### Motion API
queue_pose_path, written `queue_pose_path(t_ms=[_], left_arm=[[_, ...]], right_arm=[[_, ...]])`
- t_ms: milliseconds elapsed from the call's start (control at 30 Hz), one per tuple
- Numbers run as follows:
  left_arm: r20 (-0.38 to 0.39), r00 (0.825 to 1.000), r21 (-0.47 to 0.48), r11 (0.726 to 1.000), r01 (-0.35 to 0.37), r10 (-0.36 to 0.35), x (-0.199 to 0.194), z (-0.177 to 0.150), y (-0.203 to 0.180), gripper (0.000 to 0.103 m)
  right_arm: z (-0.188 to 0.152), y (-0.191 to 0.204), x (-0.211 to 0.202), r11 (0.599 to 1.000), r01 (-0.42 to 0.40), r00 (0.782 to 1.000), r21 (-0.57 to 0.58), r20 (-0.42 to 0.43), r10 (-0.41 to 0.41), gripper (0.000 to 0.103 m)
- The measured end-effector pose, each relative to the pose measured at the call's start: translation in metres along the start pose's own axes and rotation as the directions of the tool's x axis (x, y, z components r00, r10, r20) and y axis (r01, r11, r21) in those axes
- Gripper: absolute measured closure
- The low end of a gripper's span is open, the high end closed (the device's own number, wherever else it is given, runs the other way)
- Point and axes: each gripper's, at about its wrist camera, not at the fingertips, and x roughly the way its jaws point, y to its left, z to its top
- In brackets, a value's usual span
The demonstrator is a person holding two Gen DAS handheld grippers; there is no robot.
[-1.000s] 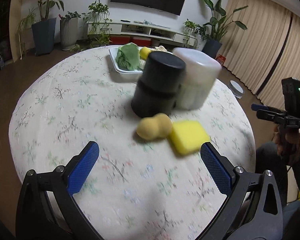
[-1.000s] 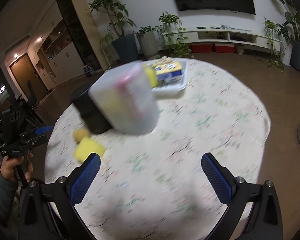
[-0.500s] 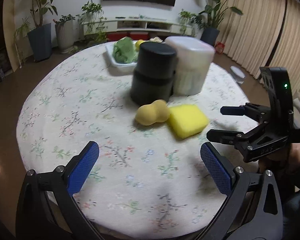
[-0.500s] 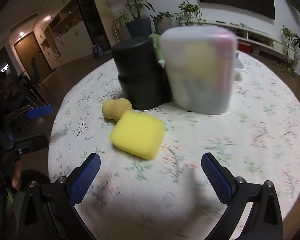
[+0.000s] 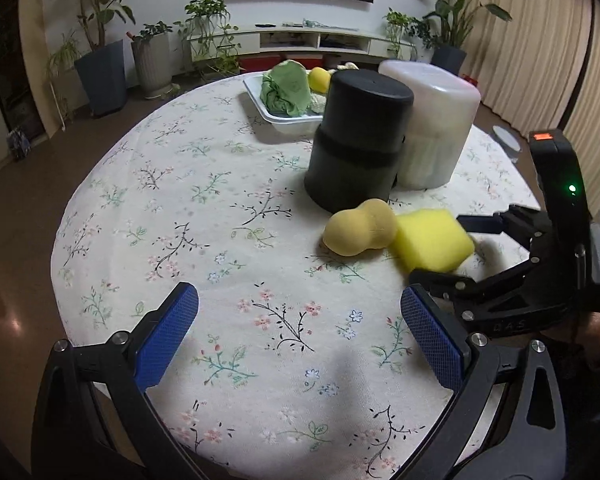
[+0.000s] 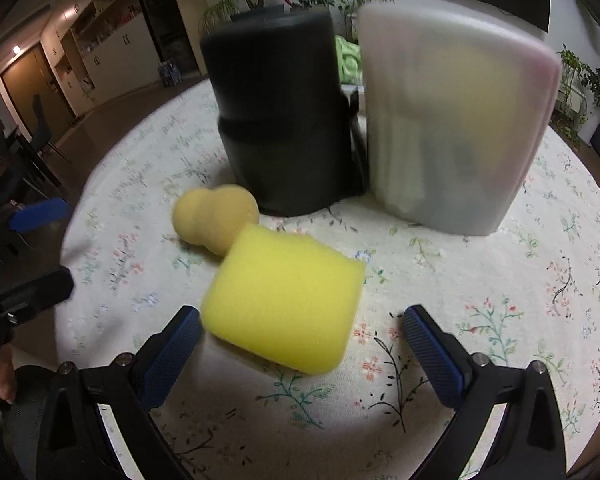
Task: Organize soft objects
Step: 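Grasp the yellow square sponge with the right tool while the left tool grasps the gourd-shaped sponge, then carry the gourd sponge and square sponge into the white tray and release both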
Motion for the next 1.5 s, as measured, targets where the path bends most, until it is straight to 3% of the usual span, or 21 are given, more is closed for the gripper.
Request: queue_pose_path(t_ms=[133,200,400,567,767,800,833,900,1333,1500], left_arm=[[-0.001,1.000,0.032,0.999,0.020,-0.020,0.007,0.004,-0.012,0.000],[-0.001,0.999,0.049,0.998,0.034,-0.034,0.010,0.007,-0.019,0.000],[-0.031,0.997,0.094,0.993,0.069,-0.066,0.032,0.023,-0.041,0.000],[-0.104,0.994,0.044,0.998,0.047,-0.043,0.060,0.035,-0.051,0.000],[-0.110,0.994,-0.004,1.000,0.004,-0.004,0.076,0.040,-0.059,0.001],[-0.106,0.994,-0.025,1.000,-0.006,0.003,0.078,0.039,-0.057,0.007],[-0.108,0.994,-0.053,0.999,-0.009,0.003,0.081,0.038,-0.054,0.034],[-0.109,0.993,-0.061,0.997,-0.050,0.044,0.082,0.037,-0.054,0.049],[-0.109,0.994,-0.106,0.994,-0.020,0.008,0.050,0.009,-0.064,0.053],[-0.118,0.993,-0.106,0.994,0.006,-0.019,0.031,-0.005,-0.074,0.053]], right_arm=[[-0.006,0.001,-0.003,0.998,0.039,0.999,-0.047,0.028,-0.038,0.022],[-0.011,-0.001,-0.010,0.998,0.031,0.999,-0.062,0.036,-0.029,0.040],[-0.032,-0.020,-0.027,0.999,0.014,0.999,-0.032,0.052,-0.012,0.042],[-0.042,-0.043,-0.045,1.000,0.021,0.997,0.008,0.078,-0.022,0.043],[-0.043,-0.064,-0.050,0.999,0.015,0.995,0.047,0.096,-0.019,0.043],[-0.044,-0.065,-0.049,0.999,0.010,0.995,0.052,0.095,-0.015,0.043],[-0.044,-0.066,-0.047,0.999,0.005,0.996,0.054,0.093,-0.010,0.043],[-0.047,-0.072,-0.048,0.998,-0.002,0.996,0.059,0.090,-0.003,0.043],[-0.048,-0.079,-0.061,0.998,-0.003,0.993,0.055,0.114,-0.004,0.043],[-0.055,-0.089,-0.073,0.998,0.007,0.997,0.058,0.083,-0.012,0.043]])
